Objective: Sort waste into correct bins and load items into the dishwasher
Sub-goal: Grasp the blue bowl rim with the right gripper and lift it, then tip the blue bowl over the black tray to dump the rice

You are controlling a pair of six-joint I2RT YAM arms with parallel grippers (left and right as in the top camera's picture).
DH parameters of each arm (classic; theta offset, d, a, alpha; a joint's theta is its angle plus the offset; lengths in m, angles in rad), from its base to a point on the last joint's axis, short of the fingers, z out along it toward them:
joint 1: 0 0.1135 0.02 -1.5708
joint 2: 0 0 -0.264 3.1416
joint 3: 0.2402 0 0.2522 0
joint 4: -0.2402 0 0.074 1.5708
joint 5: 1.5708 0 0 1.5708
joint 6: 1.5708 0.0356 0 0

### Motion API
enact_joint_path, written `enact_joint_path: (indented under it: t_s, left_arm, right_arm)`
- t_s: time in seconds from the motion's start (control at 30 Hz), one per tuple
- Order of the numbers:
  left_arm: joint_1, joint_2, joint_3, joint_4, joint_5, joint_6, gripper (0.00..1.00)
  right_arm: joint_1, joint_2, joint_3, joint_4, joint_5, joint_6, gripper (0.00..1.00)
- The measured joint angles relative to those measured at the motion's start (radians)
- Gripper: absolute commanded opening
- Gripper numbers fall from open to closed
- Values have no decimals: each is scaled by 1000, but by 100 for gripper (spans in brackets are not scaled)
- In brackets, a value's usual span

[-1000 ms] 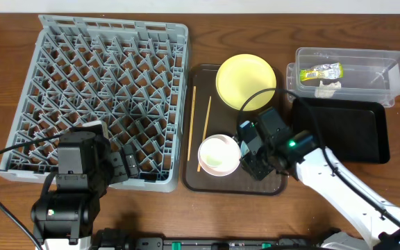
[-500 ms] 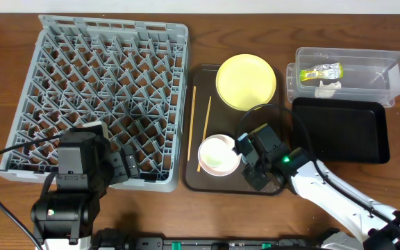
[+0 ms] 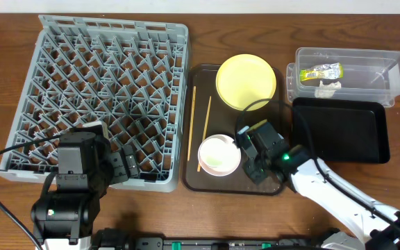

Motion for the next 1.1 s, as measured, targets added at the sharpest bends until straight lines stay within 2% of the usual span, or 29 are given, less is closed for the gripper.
enact_joint_path:
  t_s: [0.17, 0.4, 0.8, 1.1]
  left_arm:
    - [0, 0, 0, 0, 0, 0, 93]
    - [0, 0, 0, 0, 0, 0, 93]
    - [0, 0, 0, 0, 0, 0, 94]
    - [0, 0, 0, 0, 0, 0, 93]
  right_arm:
    - [-37, 0, 172, -110, -9, 63, 1]
    - [-216, -1, 351, -155, -51, 134, 1]
    - [-664, 1, 326, -163, -432, 160, 1]
    - [-852, 85, 241, -137, -738, 151, 1]
